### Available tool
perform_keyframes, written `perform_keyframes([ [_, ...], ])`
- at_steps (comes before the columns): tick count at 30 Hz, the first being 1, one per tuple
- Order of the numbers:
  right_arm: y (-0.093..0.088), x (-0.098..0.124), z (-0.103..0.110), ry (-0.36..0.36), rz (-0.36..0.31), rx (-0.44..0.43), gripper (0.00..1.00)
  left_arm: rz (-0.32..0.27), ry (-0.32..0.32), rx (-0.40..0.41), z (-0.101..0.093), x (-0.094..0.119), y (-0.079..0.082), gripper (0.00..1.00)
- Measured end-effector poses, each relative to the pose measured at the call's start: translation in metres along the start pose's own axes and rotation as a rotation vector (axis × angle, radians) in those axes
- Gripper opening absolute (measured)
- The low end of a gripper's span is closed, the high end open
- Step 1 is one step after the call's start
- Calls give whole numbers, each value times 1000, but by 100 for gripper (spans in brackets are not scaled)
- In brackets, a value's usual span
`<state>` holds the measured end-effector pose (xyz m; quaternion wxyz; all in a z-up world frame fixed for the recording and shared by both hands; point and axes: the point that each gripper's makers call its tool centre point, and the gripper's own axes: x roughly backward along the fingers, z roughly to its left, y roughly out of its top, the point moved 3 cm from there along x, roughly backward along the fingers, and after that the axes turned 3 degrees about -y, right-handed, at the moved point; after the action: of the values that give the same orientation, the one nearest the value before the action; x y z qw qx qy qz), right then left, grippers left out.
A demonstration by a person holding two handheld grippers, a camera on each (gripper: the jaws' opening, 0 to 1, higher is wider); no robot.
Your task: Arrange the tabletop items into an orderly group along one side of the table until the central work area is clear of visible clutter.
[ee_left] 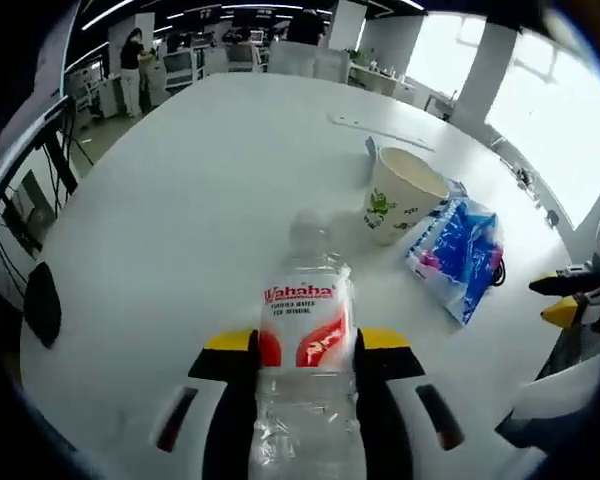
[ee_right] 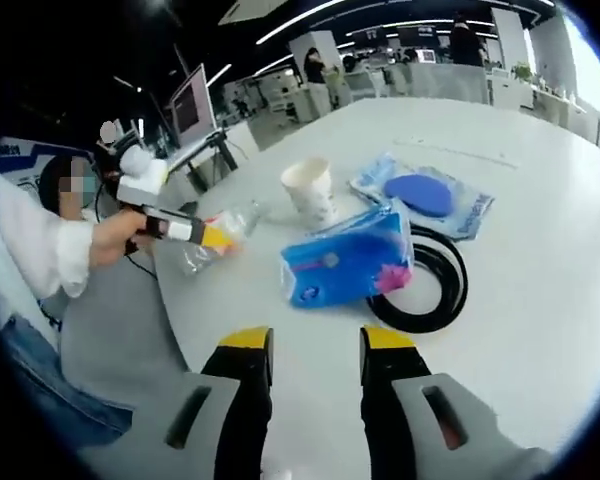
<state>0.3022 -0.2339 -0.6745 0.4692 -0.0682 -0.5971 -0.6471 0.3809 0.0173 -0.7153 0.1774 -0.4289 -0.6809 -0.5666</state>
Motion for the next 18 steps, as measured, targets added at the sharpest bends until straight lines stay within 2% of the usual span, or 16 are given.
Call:
perform_keyframes([
  [1,2,0,2,5,-4,-3,33,-24,-11,43,0,2,2,36],
  [3,8,-2,7,32,-26,-41,33,-47,-22,66,-1,5,5,36],
  [6,22,-8,16,102,-69,-159,34,-69,-28,47,-7,13,7,36],
  [9,35,-13,19,130,-107,-238,37,-100,-33,40,-11,19,10,36],
  [15,54,-20,32,174,-131,-275,37,-146,-35,24,-18,33,11,36],
  [18,65,-24,42,207,-150,-313,37,-185,-40,1,-25,42,17,37],
])
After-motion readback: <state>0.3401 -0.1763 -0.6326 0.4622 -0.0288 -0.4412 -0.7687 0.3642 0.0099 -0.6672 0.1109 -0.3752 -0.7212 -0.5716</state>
